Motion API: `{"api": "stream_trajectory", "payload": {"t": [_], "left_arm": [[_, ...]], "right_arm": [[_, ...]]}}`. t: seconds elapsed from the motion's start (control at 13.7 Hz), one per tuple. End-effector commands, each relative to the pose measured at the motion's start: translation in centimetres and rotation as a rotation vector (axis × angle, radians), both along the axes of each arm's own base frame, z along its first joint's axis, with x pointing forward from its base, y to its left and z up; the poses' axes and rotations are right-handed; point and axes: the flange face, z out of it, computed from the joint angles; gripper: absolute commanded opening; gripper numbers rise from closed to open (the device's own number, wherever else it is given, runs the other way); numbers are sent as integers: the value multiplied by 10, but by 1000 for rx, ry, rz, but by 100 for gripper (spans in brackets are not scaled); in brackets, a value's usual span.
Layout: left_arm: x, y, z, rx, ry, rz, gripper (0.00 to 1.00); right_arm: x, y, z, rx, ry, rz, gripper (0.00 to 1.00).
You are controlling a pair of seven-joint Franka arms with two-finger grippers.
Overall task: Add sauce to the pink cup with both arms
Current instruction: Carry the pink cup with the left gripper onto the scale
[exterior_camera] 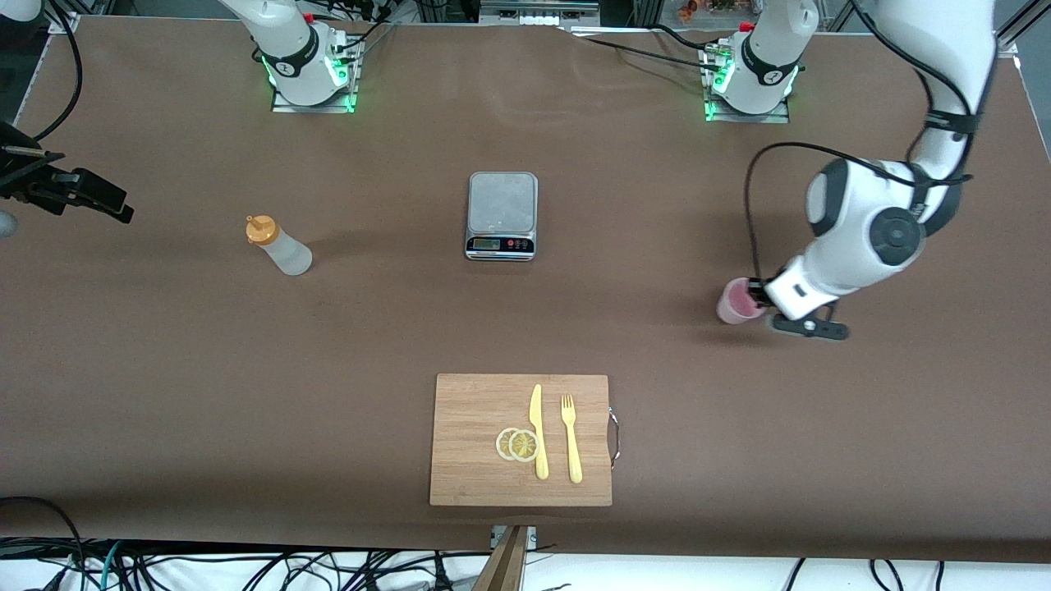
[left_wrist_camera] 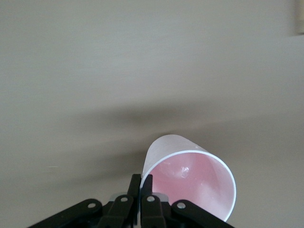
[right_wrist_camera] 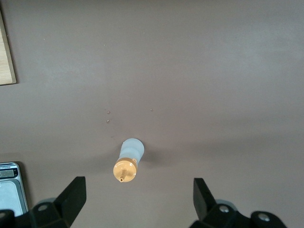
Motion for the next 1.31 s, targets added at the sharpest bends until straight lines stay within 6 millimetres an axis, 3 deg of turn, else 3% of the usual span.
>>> {"api": "stream_trajectory", "payload": {"t": [0.0, 0.15, 0.29, 0.51, 0.8, 1.24], "left_arm": [[-21, -97, 23, -7, 17, -9, 0], [-49, -174, 31, -8, 3, -66, 0], [-79, -231, 29, -32, 22, -62, 0], [-124, -291, 30, -77, 56, -86, 0], [-172, -347, 21, -89, 29, -73, 0], [-206, -384, -9, -99, 6, -90, 0]], "right_arm": [[-4, 0, 3, 7, 1, 16, 100], [-4, 0, 3, 7, 3, 16, 100], [-4, 0, 3, 7, 1, 16, 100], [-4, 0, 3, 5, 1, 16, 100], [-4, -1, 3, 7, 3, 14, 100], [-4, 0, 2, 6, 10, 16, 100]]}}
